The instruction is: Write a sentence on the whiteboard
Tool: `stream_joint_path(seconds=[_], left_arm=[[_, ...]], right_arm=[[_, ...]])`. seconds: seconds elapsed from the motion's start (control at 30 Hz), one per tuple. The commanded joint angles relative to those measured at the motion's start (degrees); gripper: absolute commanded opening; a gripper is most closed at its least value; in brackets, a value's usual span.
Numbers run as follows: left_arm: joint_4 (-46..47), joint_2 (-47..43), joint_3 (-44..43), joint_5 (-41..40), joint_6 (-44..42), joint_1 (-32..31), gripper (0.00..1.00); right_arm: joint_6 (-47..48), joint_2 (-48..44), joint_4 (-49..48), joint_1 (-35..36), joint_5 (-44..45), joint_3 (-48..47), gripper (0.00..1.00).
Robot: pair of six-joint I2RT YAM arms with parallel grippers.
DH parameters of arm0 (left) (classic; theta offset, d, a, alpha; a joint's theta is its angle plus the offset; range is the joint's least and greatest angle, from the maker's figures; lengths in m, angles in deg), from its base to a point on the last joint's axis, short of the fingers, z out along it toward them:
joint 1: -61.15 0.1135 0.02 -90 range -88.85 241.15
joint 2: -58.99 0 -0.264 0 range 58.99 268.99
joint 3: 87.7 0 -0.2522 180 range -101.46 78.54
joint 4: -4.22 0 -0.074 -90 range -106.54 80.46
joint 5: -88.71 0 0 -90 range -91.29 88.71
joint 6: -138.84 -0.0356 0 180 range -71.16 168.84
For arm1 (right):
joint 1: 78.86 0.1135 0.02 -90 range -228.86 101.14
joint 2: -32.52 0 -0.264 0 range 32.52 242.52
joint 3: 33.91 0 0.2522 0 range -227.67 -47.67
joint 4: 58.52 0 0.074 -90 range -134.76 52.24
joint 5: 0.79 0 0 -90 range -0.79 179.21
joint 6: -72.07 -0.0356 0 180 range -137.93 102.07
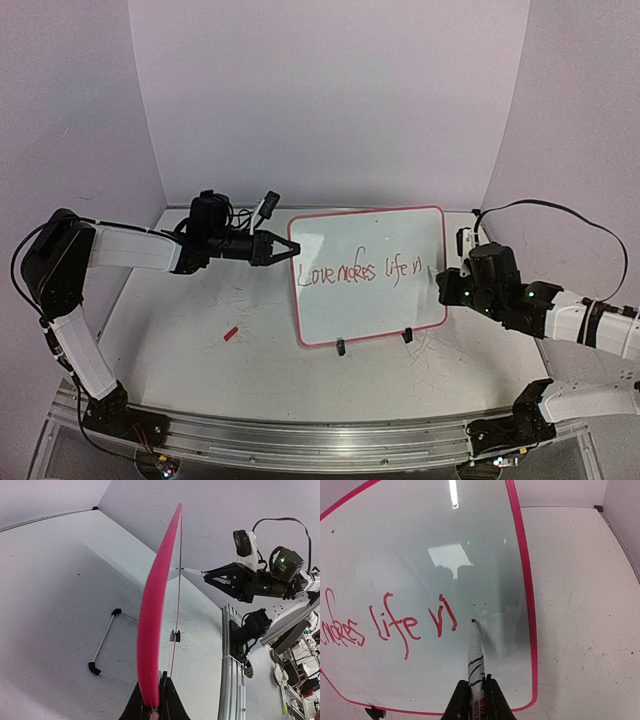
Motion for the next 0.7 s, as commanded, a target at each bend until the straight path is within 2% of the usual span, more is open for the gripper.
stream_joint_path(seconds=[0.0,0.67], left_arm=[[-4.7,0.7,-1.0,-5.4,-4.7,-0.2,0.00],[-4.7,0.5,-0.7,-5.4,-4.8,-0.2,0.00]], right_arm=[[0.4,-0.4,-1.2,-0.3,2.2,-2.6,0.00],[2.5,2.7,-3.5,-0.7,1.1,-3.3,0.00]])
